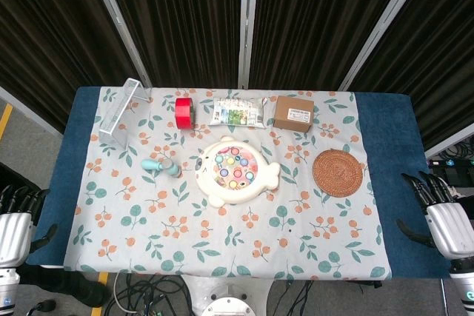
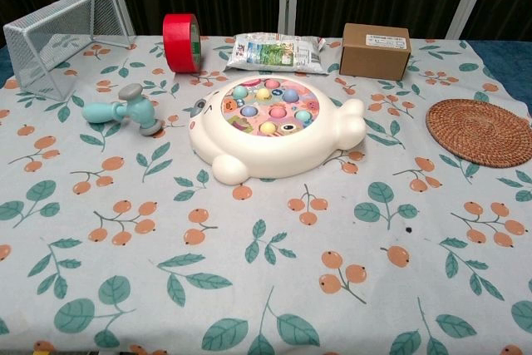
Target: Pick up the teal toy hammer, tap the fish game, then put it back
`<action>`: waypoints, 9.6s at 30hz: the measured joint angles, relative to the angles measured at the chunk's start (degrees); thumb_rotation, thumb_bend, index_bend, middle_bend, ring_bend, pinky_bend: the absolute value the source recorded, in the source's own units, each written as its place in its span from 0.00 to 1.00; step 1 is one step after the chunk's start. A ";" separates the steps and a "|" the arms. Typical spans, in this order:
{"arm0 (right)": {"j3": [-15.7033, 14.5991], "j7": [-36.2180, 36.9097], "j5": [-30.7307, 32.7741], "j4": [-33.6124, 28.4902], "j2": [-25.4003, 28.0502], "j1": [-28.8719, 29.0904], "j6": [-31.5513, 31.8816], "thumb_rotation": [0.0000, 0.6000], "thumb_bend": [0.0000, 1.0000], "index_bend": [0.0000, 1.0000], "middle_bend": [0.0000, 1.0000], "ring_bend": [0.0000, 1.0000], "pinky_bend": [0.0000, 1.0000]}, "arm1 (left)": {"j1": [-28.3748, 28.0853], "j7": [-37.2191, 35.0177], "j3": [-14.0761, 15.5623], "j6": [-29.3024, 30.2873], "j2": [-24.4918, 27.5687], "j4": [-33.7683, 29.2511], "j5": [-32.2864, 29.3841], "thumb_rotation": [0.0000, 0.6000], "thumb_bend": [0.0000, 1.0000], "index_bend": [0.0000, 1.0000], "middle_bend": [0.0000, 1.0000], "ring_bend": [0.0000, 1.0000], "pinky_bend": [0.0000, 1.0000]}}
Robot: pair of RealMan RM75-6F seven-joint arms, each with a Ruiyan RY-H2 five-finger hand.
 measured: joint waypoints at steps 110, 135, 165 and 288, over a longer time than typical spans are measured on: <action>0.48 -3.73 3.35 -2.21 0.87 -1.65 1.12 1.00 0.18 0.06 0.16 0.00 0.00 | -43.58 -0.07 -9.88 -50.71 -19.69 22.92 -22.99 1.00 0.34 0.45 0.40 0.25 0.21; 0.36 -3.79 2.87 -2.19 0.93 -2.37 2.27 1.00 0.18 0.06 0.17 0.00 0.00 | -41.98 -5.06 -9.68 -47.60 -19.44 23.55 -19.88 1.00 0.56 0.56 0.52 0.37 0.40; -0.19 -5.19 1.70 -3.08 1.09 -3.24 3.42 1.00 0.18 0.07 0.17 0.00 0.00 | -55.03 -6.36 -14.13 -58.81 -12.42 18.64 -15.22 1.00 0.64 0.62 0.65 0.50 0.53; -0.32 -1.26 0.83 0.48 0.12 -3.94 4.38 1.00 0.18 0.07 0.18 0.00 0.00 | -49.15 -5.29 -3.05 -41.13 -17.12 17.83 -22.73 1.00 0.54 0.53 0.58 0.45 0.49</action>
